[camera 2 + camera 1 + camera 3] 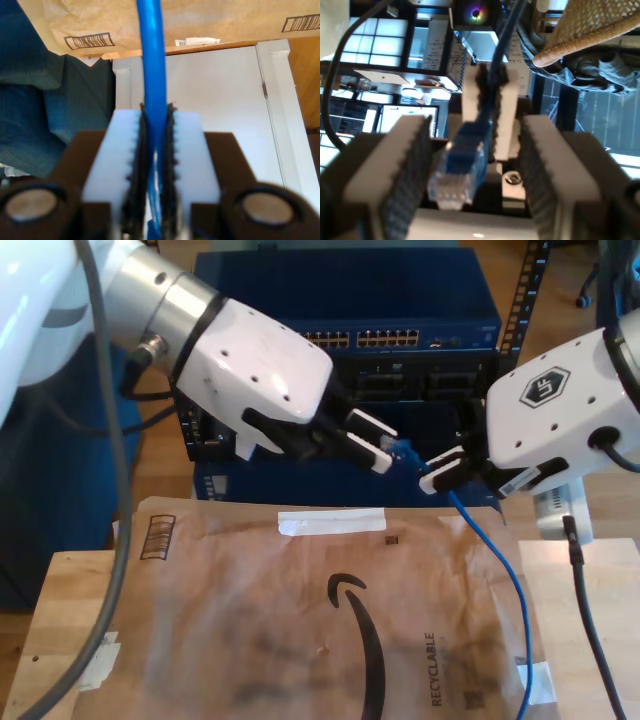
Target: Grab the cable and plug it in
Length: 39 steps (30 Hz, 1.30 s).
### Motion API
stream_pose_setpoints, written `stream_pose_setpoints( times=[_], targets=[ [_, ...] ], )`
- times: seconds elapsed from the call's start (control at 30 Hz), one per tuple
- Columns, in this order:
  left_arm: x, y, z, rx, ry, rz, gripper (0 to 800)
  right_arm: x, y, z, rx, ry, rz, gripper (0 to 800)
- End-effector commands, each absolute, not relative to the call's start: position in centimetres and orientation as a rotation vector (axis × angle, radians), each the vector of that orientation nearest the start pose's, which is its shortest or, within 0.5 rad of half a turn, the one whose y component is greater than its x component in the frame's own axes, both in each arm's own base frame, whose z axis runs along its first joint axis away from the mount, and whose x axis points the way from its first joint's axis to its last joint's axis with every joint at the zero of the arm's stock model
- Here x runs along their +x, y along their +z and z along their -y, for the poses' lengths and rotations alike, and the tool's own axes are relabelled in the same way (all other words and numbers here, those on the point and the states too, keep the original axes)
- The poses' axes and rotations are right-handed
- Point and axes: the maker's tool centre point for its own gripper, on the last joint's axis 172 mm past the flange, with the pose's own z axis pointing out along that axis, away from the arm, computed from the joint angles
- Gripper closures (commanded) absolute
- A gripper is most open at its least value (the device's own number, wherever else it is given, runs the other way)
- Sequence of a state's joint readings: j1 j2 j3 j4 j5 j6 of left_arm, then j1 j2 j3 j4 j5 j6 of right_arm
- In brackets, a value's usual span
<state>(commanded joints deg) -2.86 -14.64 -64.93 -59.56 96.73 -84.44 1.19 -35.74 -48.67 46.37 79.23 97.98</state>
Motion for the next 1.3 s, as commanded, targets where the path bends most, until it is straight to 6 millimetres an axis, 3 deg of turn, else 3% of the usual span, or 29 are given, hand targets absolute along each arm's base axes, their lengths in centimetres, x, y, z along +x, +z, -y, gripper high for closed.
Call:
stream_pose_setpoints(
  times=[0.27, 0.43, 1.3],
  targets=[
    [33.6, 42.6, 25.5, 1.723, -1.171, -1.541, 548, 33.1, 38.3, -18.9, -1.518, 0.732, -1.947, 800],
    [33.6, 42.5, 25.5, 1.724, -1.174, -1.541, 548, 33.5, 37.9, -20.4, -1.547, 0.728, -1.925, 800],
    [34.4, 42.3, 25.2, 1.711, -1.139, -1.565, 549, 34.1, 38.2, -20.2, -1.527, 0.703, -1.923, 800]
  ],
)
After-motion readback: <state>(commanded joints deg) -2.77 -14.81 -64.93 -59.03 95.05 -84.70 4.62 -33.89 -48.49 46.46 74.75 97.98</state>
